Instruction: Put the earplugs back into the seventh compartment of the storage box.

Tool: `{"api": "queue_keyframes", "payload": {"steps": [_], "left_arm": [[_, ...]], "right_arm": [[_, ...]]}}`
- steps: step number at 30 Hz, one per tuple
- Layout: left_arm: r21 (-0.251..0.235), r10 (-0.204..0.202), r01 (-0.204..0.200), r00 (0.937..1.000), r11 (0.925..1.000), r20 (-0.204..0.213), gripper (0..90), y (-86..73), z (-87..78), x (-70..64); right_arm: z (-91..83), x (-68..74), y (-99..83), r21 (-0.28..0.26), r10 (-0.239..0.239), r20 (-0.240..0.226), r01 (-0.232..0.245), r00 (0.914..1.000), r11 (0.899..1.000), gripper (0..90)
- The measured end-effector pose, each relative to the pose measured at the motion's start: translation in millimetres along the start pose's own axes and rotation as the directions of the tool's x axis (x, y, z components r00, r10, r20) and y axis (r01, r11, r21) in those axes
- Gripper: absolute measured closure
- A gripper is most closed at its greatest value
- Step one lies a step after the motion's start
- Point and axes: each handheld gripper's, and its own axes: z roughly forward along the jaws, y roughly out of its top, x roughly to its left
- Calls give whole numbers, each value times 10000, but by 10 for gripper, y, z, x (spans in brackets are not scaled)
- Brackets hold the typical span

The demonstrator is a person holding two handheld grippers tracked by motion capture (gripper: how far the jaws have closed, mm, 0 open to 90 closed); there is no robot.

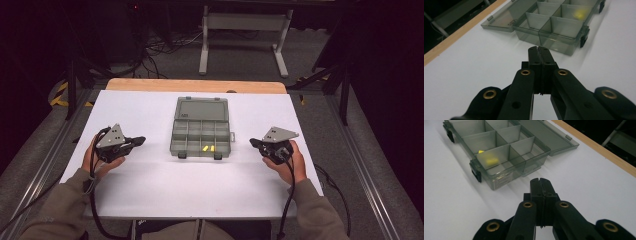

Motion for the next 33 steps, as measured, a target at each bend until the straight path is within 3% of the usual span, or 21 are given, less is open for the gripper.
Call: {"api": "queue_keyframes", "payload": {"steps": [16,21,22,28,31,33], "left_arm": [[173,-179,175,9995,9997,245,900,329,396,340],[551,24,-34,9998,9985,185,900,428,534,408],[465,-124,113,9997,9989,233,900,442,557,426],[884,97,-107,9999,9960,117,900,577,681,538],[648,-102,99,9999,9979,43,900,633,736,595],[876,3,-10,10000,9962,74,900,669,829,619]], "right_arm": [[421,-358,320,256,389,18,-390,9992,9989,900],[522,-461,367,427,595,71,-598,9982,9973,900],[539,-476,379,404,609,100,-613,9981,9973,900],[644,-554,424,797,508,139,-517,9986,9955,900],[672,-621,453,672,727,173,-737,9972,9950,900],[730,-642,468,892,470,417,-506,9980,9947,900]]}}
